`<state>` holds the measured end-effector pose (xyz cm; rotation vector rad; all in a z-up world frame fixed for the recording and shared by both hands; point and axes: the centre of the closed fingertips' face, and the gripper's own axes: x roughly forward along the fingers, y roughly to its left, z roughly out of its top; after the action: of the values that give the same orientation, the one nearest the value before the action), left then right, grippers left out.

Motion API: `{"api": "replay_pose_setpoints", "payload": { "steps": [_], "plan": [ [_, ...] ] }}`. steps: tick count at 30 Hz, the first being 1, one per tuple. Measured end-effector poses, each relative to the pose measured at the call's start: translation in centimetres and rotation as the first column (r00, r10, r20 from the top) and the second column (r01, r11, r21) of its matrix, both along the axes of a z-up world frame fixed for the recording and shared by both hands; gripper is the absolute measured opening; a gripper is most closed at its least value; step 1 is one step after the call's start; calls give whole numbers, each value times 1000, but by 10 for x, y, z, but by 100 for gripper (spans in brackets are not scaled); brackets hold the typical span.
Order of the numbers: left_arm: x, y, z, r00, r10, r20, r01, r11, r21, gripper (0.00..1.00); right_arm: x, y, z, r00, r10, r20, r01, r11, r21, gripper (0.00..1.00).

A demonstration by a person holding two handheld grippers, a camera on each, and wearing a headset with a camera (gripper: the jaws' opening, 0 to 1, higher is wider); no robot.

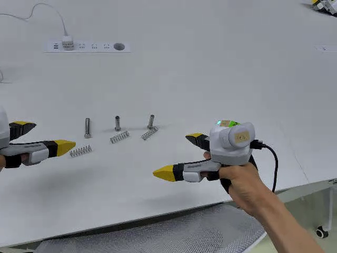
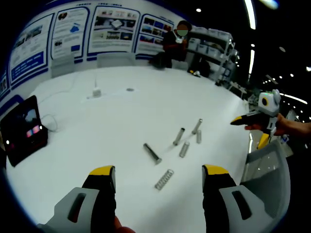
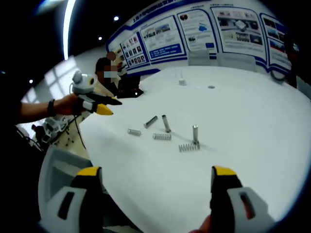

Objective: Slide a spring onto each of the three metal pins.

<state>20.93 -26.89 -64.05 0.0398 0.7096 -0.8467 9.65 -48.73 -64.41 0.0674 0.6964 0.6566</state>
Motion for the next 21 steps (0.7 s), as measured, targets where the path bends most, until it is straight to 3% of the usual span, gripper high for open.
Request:
{"api": "replay_pose_setpoints", "payload": {
  "steps": [13,21],
  "plan": [
    [19,-18,-17,1000,-12,8,12,999,34,71,-8,-1,-1,1000,2,-9,-2,1000,2,93],
    [26,-28,-27,1000,-26,-6,27,999,42,69,-13,-5,-1,1000,3,-15,-3,1000,-2,92]
  ]
}}
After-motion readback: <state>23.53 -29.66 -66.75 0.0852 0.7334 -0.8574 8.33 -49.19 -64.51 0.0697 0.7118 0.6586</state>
